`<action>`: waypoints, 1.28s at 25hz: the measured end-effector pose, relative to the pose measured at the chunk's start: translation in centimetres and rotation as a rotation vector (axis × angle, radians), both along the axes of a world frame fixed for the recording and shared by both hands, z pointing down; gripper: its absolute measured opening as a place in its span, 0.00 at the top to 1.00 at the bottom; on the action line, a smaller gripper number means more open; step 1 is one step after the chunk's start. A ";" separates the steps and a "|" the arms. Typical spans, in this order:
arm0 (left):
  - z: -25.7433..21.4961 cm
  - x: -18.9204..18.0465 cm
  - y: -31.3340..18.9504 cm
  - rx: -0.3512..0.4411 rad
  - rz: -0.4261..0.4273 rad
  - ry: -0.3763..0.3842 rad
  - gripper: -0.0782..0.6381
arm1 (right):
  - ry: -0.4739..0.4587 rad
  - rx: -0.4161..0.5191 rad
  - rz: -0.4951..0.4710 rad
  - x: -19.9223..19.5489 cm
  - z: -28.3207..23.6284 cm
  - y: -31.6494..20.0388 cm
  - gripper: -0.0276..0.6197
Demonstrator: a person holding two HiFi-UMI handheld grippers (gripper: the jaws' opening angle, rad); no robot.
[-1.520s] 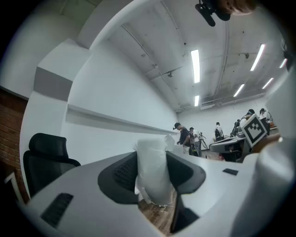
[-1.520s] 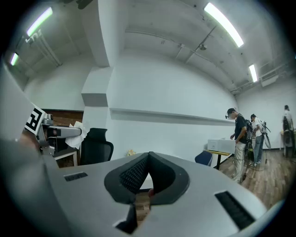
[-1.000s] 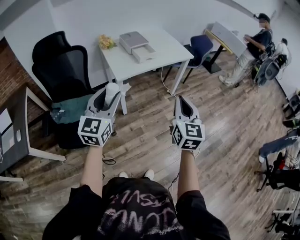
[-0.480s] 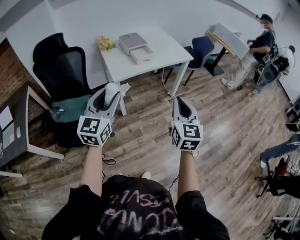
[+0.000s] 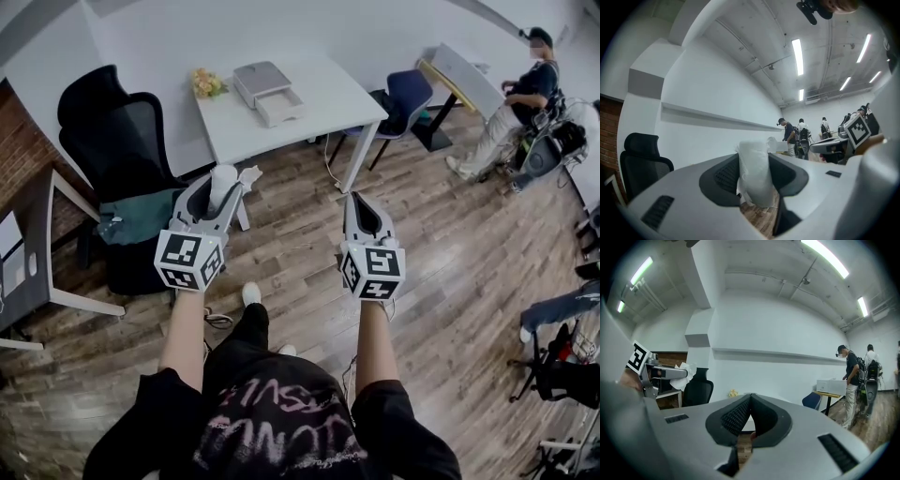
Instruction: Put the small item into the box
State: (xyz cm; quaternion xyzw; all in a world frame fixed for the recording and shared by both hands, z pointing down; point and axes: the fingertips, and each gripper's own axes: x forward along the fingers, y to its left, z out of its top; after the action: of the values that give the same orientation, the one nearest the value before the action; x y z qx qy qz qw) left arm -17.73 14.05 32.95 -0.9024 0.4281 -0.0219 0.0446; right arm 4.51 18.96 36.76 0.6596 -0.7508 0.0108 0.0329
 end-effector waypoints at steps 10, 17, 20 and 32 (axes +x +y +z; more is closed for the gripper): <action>1.9 1.5 -10.2 -0.025 0.004 0.000 0.64 | -0.003 -0.027 -0.009 0.9 2.1 -10.3 0.94; 1.8 0.5 -20.9 -0.042 0.015 0.006 0.64 | -0.012 -0.051 0.017 0.6 1.6 -20.4 0.94; 0.7 0.6 -25.2 -0.029 0.027 0.024 0.64 | -0.018 -0.034 0.038 0.6 0.6 -24.2 0.94; 0.6 3.2 -35.2 -0.027 0.063 0.003 0.64 | -0.017 0.006 0.066 2.7 -0.9 -34.4 0.94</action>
State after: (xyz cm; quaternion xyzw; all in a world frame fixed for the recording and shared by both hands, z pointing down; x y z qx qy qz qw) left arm -14.51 -21.18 33.54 -0.9158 0.3995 -0.0249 0.0324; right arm 7.25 -15.45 35.86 0.6841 -0.7288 0.0154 0.0240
